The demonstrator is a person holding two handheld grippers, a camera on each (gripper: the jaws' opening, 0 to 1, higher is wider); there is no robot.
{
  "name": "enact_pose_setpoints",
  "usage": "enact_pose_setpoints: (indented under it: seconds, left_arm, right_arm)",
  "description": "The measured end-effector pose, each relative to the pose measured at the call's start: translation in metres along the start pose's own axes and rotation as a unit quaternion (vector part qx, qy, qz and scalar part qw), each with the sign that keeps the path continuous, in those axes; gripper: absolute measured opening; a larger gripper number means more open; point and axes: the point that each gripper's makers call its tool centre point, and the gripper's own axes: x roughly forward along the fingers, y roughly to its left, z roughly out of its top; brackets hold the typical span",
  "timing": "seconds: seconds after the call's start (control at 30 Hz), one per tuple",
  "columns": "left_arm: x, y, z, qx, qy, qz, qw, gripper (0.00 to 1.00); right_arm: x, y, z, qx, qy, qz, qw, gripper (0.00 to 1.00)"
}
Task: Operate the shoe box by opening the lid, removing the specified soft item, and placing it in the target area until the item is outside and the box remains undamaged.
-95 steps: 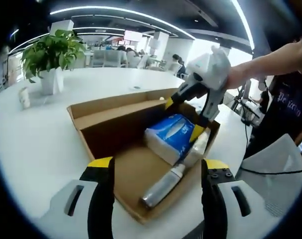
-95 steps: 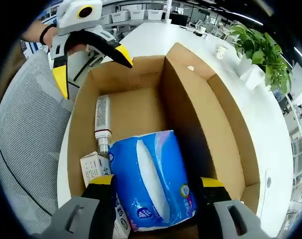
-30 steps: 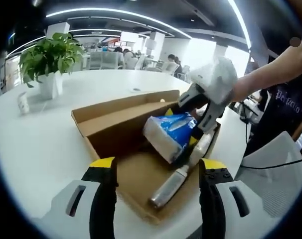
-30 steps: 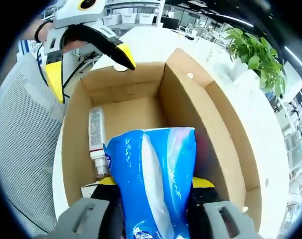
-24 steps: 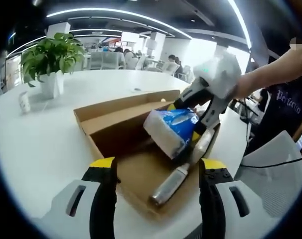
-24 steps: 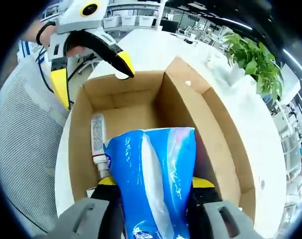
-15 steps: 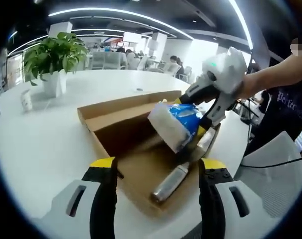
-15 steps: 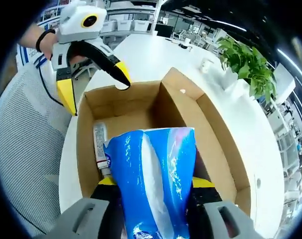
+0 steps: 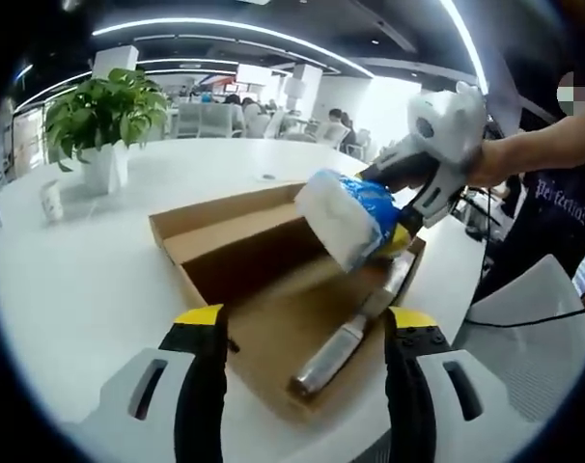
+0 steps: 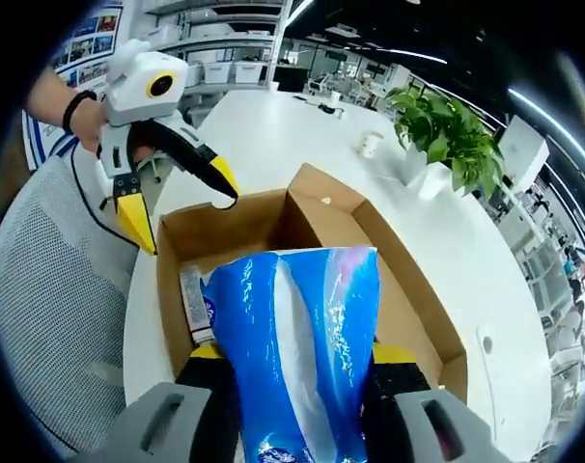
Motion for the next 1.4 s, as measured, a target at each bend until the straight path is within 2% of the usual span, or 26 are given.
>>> enact_pose_setpoints:
  seconds: [0.37, 0.73, 1.1, 1.4]
  left_arm:
    - [0.002, -0.003, 0.001, 0.004, 0.000, -0.003, 1.0000, 0.65]
    - [0.009, -0.011, 0.008, 0.015, 0.003, -0.014, 0.9998, 0.65]
    - [0.026, -0.031, 0.016, 0.032, 0.006, -0.036, 0.9988, 0.65]
    - [0.031, -0.037, 0.017, 0.042, 0.011, -0.046, 0.9980, 0.65]
  right_arm:
    - [-0.023, -0.008, 0.005, 0.001, -0.013, -0.022, 0.9997, 0.46]
    - [-0.046, -0.015, -0.002, -0.001, -0.014, -0.042, 0.9990, 0.46]
    - [-0.079, -0.022, -0.036, 0.013, 0.000, -0.067, 0.9976, 0.46]
    - [-0.105, -0.024, -0.084, 0.045, 0.022, -0.087, 0.9950, 0.46]
